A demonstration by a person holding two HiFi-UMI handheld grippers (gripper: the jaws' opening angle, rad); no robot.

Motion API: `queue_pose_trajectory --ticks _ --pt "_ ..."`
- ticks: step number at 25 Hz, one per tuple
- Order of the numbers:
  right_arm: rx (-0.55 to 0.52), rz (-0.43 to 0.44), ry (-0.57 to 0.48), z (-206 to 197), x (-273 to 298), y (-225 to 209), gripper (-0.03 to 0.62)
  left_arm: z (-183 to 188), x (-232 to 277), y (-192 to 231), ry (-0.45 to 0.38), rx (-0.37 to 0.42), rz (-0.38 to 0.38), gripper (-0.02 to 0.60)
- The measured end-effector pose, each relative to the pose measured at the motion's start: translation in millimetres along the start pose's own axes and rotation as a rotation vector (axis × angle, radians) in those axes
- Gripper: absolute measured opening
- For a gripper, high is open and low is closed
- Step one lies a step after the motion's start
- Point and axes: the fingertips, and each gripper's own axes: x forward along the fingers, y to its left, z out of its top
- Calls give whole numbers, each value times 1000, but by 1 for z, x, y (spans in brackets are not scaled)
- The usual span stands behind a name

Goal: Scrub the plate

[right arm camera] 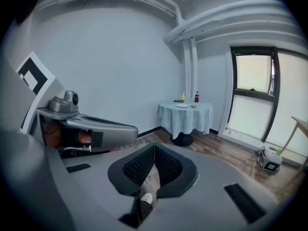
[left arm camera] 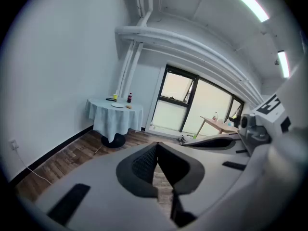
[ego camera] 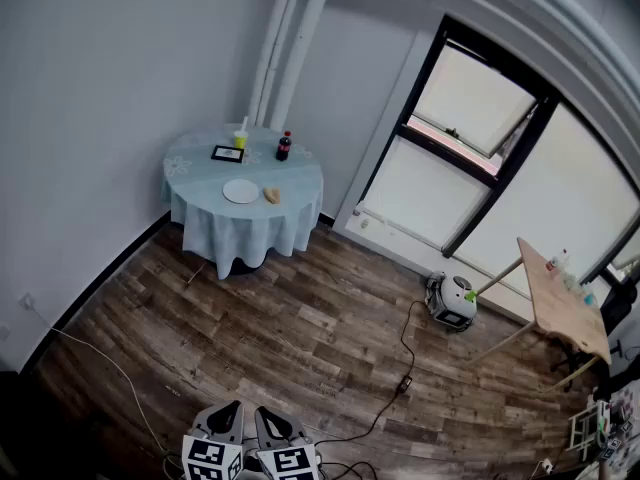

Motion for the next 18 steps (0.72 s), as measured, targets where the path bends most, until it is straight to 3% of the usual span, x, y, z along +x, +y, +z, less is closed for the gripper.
queue_pose_trajectory --ticks 14,18 --pt "35 -2 30 14 40 -8 37 12 31 32 32 -49 -46 8" --pt "-26 -32 56 26 60 -15 38 26 50 46 29 -49 -58 8"
